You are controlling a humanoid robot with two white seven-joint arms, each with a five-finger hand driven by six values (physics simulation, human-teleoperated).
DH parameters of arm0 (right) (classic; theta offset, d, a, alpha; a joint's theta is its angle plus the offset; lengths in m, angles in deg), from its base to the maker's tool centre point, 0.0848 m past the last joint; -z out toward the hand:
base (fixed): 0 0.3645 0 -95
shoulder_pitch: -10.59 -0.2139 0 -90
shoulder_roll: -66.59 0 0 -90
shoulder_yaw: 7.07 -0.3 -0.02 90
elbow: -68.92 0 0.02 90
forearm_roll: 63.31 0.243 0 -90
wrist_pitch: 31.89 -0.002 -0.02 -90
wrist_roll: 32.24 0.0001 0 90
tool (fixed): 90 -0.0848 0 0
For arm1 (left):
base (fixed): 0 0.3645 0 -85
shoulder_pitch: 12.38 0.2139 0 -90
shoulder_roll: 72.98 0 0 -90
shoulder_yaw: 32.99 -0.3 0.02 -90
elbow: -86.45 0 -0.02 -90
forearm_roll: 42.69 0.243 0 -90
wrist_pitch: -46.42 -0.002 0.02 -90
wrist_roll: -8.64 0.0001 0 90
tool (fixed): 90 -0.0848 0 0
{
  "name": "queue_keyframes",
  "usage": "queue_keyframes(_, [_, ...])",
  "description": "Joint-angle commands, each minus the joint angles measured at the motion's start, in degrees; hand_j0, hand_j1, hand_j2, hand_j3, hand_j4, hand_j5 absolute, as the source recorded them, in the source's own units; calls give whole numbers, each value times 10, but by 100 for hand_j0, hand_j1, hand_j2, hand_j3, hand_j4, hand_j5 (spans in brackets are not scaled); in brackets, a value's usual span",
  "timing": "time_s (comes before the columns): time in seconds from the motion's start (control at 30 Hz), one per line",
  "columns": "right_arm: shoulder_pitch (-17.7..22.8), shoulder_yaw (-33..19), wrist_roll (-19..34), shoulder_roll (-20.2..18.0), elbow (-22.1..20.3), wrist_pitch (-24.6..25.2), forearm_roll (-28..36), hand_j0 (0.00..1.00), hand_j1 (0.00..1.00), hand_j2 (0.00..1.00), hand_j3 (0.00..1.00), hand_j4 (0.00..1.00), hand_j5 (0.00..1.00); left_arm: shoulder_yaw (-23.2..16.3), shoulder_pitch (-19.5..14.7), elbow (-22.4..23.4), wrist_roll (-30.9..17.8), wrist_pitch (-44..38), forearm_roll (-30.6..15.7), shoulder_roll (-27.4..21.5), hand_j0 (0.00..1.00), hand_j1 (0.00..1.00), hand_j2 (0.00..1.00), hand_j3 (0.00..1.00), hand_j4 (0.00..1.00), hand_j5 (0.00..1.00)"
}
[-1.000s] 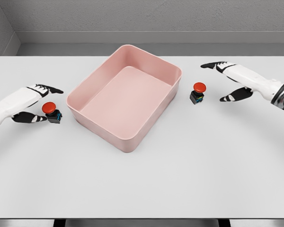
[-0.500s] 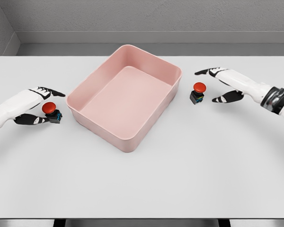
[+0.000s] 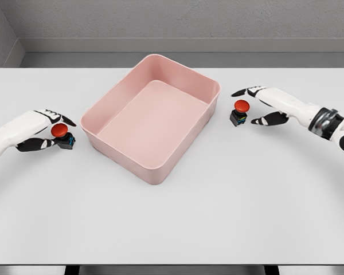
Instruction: Put the industrial switch in the basket with both arms
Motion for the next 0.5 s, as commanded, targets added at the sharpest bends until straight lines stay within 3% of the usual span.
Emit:
queue_keyframes(0.0, [-3, -1, 0, 9, 11, 1, 1, 84, 84, 84, 84, 84, 84, 1, 0, 0, 1, -1, -4, -3, 59, 59, 59, 59, 59, 59])
queue_keyframes(0.27, [-4, -1, 1, 17, 12, 1, -1, 84, 84, 84, 84, 84, 84, 1, 0, -2, 1, -1, -7, 1, 52, 52, 52, 52, 52, 52])
queue_keyframes(0.47, [-8, -1, 1, 35, 41, 1, -17, 83, 83, 83, 83, 83, 83, 1, 0, -6, 1, -1, -11, -2, 50, 50, 50, 50, 50, 50])
